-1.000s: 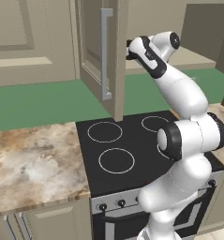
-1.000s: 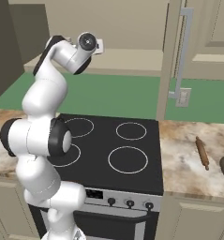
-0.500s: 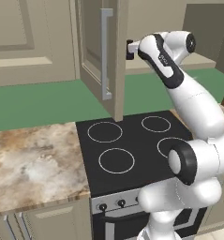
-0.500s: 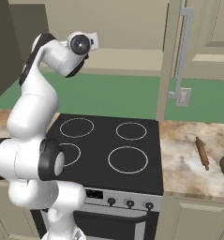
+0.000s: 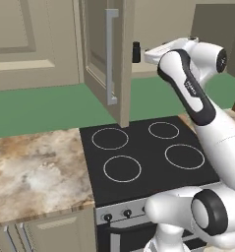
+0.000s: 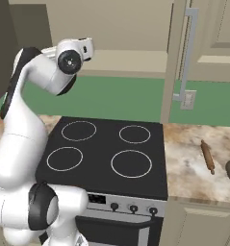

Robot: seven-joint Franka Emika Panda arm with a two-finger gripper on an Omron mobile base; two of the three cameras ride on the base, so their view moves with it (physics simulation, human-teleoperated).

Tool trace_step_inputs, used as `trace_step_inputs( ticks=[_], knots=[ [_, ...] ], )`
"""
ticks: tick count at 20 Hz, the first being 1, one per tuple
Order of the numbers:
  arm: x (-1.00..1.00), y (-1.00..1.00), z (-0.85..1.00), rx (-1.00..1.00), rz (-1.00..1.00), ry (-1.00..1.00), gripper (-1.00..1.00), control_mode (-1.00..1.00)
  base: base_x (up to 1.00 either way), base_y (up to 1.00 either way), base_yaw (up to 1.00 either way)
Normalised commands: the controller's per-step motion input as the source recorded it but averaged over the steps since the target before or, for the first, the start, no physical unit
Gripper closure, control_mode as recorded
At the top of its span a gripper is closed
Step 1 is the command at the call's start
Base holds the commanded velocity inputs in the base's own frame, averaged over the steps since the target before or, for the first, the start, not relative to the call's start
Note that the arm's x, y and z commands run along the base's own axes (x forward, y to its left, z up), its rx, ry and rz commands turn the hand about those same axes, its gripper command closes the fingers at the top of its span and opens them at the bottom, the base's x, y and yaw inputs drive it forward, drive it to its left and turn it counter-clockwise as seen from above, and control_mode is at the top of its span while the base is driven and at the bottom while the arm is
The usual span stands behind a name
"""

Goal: There are various items on the counter. Only move the condiments/shakers into the cabinet.

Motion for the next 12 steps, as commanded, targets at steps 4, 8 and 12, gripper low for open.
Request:
trace_step_inputs(
  ticks=[4,8,12],
  knots=[
    [-1.0,-0.03,0.0,0.0,-0.03,0.2,-1.0,-1.0,0.0,0.0,0.0],
    [-1.0,-0.05,0.0,-0.01,-0.04,0.3,-1.0,-1.0,0.0,0.0,0.0],
    [-1.0,-0.08,-0.09,-0.01,-0.05,0.27,-1.0,-1.0,0.0,0.0,0.0]
  ],
)
